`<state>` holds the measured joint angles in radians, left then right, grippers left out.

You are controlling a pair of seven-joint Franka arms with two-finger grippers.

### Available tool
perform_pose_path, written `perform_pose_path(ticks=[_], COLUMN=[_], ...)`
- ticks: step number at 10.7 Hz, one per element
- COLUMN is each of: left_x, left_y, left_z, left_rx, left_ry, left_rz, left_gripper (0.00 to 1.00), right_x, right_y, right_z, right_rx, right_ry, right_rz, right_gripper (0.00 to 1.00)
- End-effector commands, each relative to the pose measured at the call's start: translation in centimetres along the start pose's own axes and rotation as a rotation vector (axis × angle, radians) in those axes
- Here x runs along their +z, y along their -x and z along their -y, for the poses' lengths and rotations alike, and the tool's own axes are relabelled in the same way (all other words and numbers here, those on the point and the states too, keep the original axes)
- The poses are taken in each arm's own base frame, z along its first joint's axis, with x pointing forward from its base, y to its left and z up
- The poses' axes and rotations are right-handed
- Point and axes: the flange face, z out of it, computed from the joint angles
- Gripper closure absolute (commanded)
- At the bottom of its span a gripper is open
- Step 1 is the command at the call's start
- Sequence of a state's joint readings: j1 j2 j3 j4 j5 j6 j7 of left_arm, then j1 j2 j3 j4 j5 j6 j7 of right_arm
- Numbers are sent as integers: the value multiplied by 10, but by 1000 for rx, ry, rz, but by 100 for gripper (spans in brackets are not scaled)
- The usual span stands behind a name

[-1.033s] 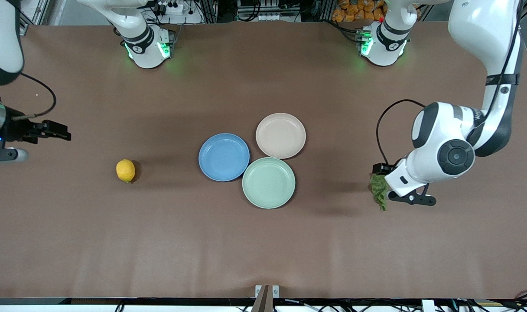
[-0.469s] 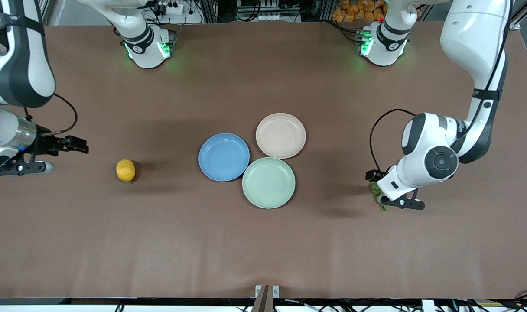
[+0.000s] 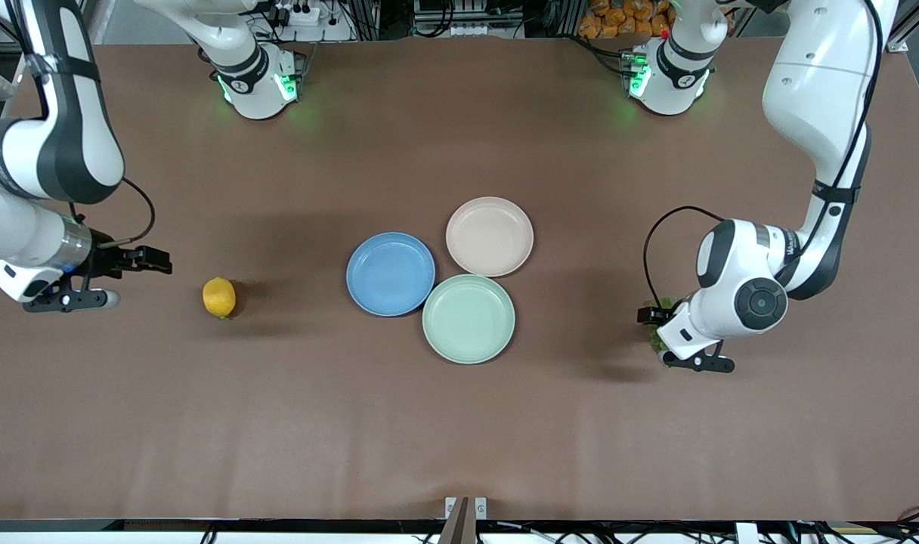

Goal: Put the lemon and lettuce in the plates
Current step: 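Close the left gripper on the lettuce while the right gripper grasps the lemon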

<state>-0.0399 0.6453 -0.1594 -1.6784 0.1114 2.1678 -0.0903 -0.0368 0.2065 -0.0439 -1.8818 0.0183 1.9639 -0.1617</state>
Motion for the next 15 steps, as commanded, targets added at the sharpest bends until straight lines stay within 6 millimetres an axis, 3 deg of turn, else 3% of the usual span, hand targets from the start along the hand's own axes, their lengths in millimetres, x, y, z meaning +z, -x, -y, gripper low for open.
perform_pose_path(ticks=[1, 7, 12, 13, 15], left_x=[10, 24, 33, 33, 33], left_y=[-6, -11, -11, -11, -11], left_z=[26, 11, 7, 7, 7], left_rx=[45, 40, 44, 43, 36], left_ry=[-2, 18, 20, 21, 21], left_rz=[-26, -52, -46, -46, -46], left_gripper=[0, 0, 0, 11, 60], right_x=[15, 66, 94, 98, 113], right_y=[-8, -1, -4, -5, -1], right_z=[4, 10, 13, 14, 15], right_rx=[5, 2, 31, 31, 32], right_ry=[-8, 2, -38, -43, -36], right_rz=[-4, -48, -40, -39, -64], right_gripper=[0, 0, 0, 0, 0])
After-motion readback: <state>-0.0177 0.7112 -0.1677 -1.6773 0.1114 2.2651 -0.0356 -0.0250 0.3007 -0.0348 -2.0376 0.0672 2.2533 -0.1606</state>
